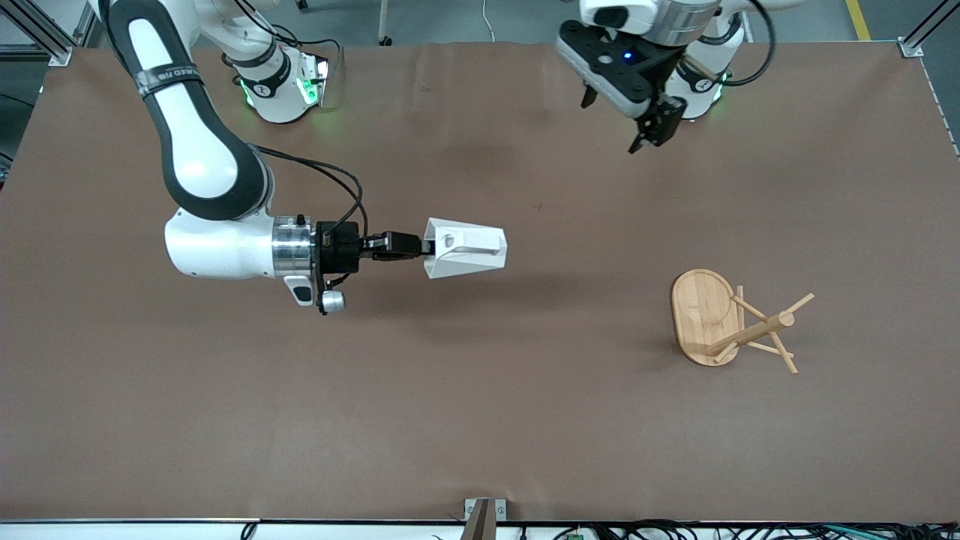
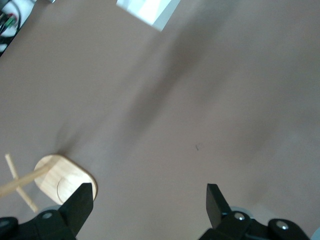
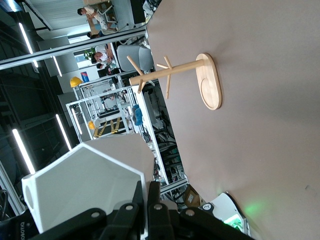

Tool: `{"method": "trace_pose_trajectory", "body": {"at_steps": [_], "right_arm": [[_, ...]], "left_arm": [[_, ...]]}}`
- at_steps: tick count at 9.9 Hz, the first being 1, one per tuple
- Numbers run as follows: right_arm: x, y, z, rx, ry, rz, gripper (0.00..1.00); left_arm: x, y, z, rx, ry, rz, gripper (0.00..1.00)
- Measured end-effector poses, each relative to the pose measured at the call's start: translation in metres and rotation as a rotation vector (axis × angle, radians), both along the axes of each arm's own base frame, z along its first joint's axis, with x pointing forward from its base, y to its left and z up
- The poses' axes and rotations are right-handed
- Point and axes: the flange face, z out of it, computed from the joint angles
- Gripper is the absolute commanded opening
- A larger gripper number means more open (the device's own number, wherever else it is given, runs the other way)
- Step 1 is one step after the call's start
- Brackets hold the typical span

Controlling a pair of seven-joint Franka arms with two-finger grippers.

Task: Hang cup on rack
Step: 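Lift the mug with the right gripper while the left gripper approaches, then grasp the mug's base with the left gripper beside the right gripper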

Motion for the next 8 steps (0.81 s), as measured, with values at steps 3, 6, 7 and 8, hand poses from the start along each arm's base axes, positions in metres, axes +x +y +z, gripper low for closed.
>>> {"method": "trace_pose_trajectory", "body": {"at_steps": [3,6,7,8], "right_arm": [[-0.012,0.021,0.0,0.001,0.0,0.037,0.0],[-0.025,0.028,0.002,0.073,-0.068,0.173,0.0],[-0.029,0.028,0.001,0.105,-0.093,0.222,0.0],[-0.03,0.028,0.001,0.12,-0.109,0.244,0.0]], "left_arm": [[0.023,-0.023,-0.018,-0.07,0.013,-0.121,1.0],[0.042,-0.037,-0.041,-0.123,-0.008,-0.244,1.0],[0.047,-0.038,-0.045,-0.133,-0.017,-0.278,1.0],[0.05,-0.04,-0.049,-0.143,-0.025,-0.309,1.0]]}}
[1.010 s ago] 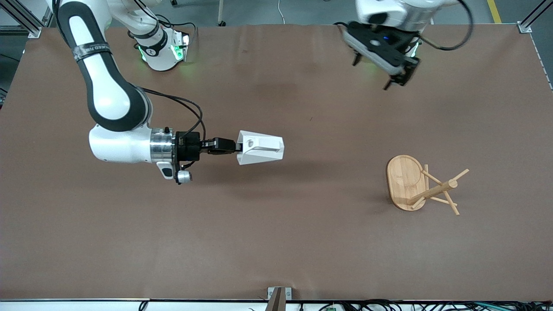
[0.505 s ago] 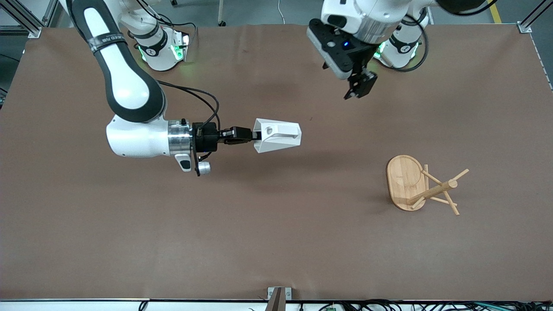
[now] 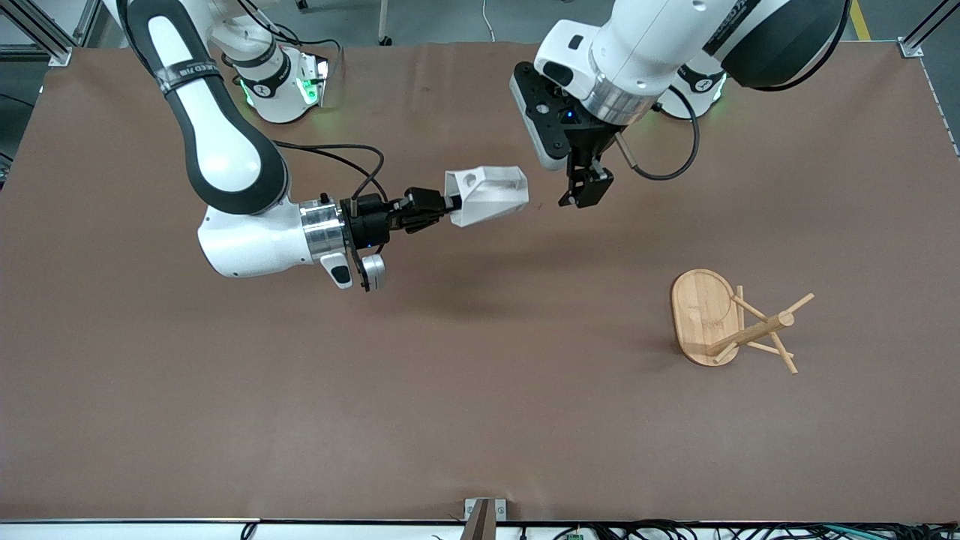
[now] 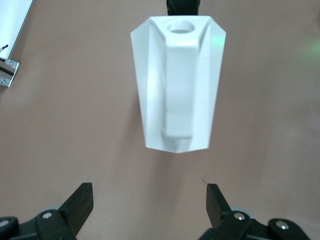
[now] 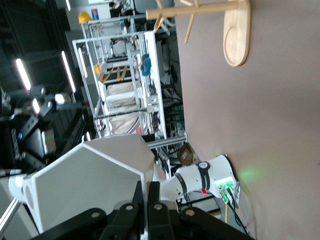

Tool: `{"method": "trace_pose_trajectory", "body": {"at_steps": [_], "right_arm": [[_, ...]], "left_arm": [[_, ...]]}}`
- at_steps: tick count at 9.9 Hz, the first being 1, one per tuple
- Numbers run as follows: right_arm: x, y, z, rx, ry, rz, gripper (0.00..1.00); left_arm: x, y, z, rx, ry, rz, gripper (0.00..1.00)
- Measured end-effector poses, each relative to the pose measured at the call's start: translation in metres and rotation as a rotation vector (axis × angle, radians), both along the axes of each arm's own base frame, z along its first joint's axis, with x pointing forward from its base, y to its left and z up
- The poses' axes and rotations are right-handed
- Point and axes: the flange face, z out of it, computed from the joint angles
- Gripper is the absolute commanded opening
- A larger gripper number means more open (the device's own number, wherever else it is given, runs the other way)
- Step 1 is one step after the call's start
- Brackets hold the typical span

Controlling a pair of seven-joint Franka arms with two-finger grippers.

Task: Hang cup on rack
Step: 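Grasp the mug's base with the left gripper beside the right gripper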

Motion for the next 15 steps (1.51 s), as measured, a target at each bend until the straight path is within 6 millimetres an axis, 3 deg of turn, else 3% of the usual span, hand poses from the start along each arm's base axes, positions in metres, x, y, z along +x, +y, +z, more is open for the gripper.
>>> {"method": "trace_pose_trajectory", "body": {"at_steps": [2,7,10,15], "right_arm": [[-0.002,0.002,0.0,0.011,-0.015,0.015,0.0],[-0.003,0.007,0.004,0.044,-0.029,0.011,0.0],[-0.002,0.008,0.007,0.053,-0.034,0.008,0.0],[-0.004,0.011,0.007,0.055,-0.034,0.014,0.0]], "left_arm": [[-0.004,-0.016,-0.007,-0.018,-0.003,-0.032,1.0],[-0.021,-0.02,0.007,0.008,0.024,0.011,1.0],[-0.035,-0.034,0.007,0.007,0.046,0.044,1.0],[-0.032,-0.04,0.004,-0.015,0.01,0.047,1.0]]}}
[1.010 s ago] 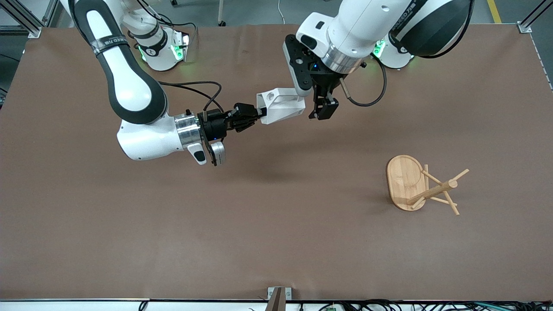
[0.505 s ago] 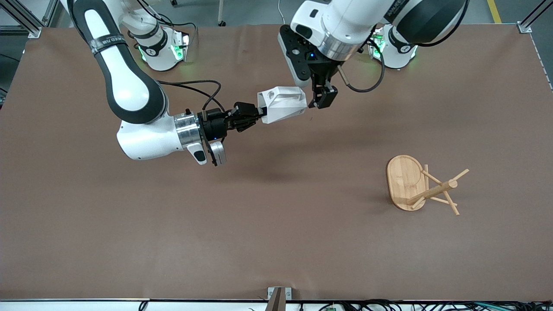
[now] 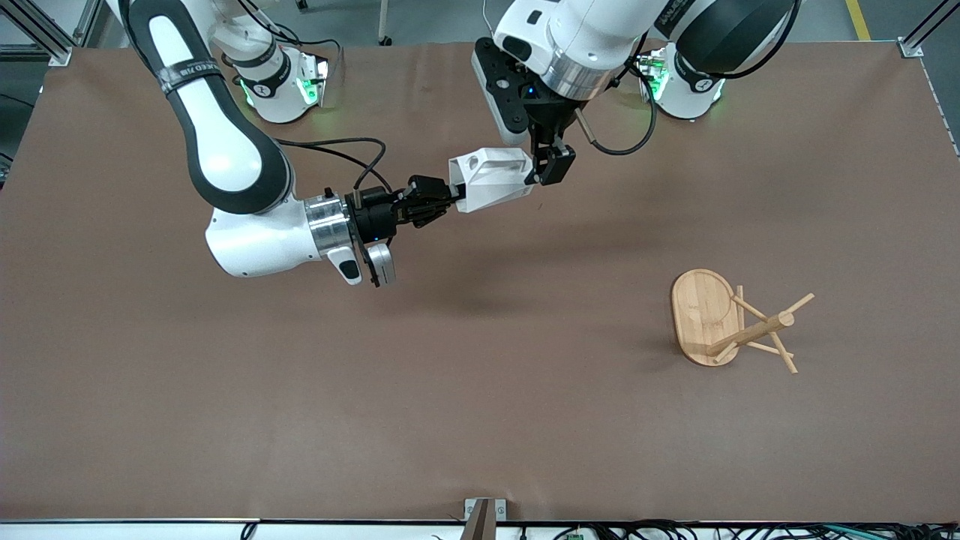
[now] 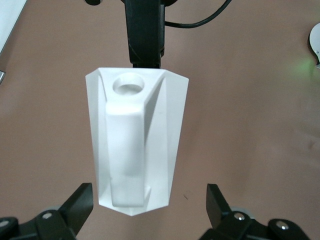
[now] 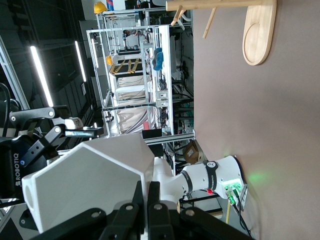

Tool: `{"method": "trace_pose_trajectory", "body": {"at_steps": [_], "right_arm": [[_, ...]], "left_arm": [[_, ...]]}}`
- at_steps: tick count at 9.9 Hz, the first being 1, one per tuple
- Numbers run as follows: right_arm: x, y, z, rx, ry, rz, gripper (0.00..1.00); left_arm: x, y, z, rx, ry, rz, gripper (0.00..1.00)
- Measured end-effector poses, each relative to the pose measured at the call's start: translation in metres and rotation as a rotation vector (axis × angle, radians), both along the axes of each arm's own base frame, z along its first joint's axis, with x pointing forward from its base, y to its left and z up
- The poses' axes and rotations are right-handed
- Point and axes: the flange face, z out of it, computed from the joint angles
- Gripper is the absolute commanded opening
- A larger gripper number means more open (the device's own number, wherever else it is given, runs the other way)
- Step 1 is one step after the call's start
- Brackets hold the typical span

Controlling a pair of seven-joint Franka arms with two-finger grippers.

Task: Hang cup on rack
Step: 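Grasp the mug's base with the left gripper beside the right gripper, then open the right gripper to release the mug to the left gripper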

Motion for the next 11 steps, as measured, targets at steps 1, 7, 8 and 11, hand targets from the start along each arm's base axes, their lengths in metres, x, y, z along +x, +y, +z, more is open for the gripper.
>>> {"method": "trace_pose_trajectory", "body": {"at_steps": [1,7,8,11], "right_arm": [[0.0,0.001,0.0,0.001,0.0,0.001,0.0],[-0.001,0.002,0.0,0.003,0.001,0.005,0.0],[-0.001,0.002,0.0,0.003,0.001,0.006,0.0],[-0.003,0.003,0.0,0.007,0.005,0.015,0.01]], "left_arm": [[0.0,-0.003,-0.005,0.005,-0.007,-0.005,1.0],[0.001,-0.008,-0.019,0.01,0.004,-0.013,0.89],[0.001,-0.008,-0.02,0.01,0.005,-0.013,0.75],[0.005,-0.005,-0.02,0.015,-0.003,-0.007,0.45]]}}
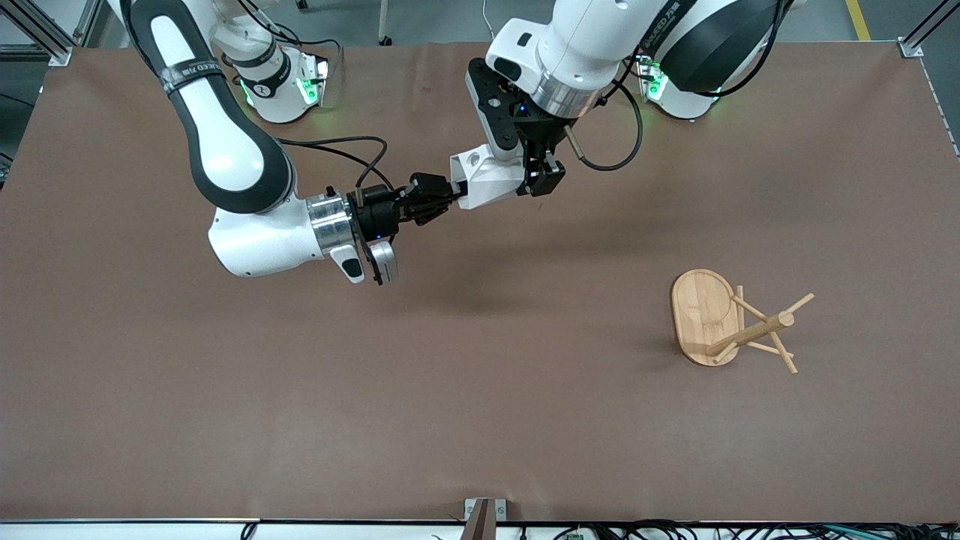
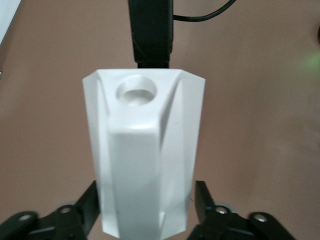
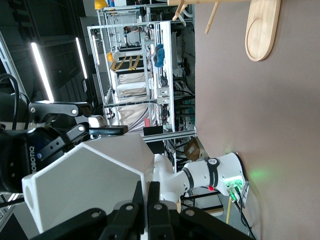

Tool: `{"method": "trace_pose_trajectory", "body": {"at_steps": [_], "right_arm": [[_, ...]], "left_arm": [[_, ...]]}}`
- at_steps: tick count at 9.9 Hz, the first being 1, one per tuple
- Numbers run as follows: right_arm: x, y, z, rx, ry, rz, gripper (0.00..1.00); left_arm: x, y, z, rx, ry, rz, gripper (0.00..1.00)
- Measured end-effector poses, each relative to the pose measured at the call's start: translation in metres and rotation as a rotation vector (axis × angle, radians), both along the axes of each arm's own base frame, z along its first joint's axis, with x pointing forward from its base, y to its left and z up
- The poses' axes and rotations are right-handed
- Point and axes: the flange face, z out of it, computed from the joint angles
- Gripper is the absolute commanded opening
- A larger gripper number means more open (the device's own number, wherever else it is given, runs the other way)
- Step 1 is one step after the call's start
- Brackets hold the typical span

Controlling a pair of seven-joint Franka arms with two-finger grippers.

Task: Hang cup on rack
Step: 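Open the right gripper to release the mug to the left gripper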

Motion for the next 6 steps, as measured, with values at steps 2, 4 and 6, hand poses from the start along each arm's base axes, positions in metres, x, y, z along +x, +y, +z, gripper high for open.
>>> {"method": "trace_pose_trajectory", "body": {"at_steps": [2,4,6], "right_arm": [[0.0002,0.0001,-0.0005,0.0,0.001,0.0,0.06],[0.0002,0.0002,-0.0004,0.001,0.001,0.0,1.0],[0.0015,-0.0006,0.001,0.004,0.001,-0.006,1.0]], "left_arm": [[0.0001,0.0001,-0.0002,0.0,0.0,0.0,0.37],[0.0002,0.0002,-0.0001,0.0,0.0,0.001,0.37],[0.0013,0.0013,0.0002,-0.001,0.0,0.004,0.37]]}}
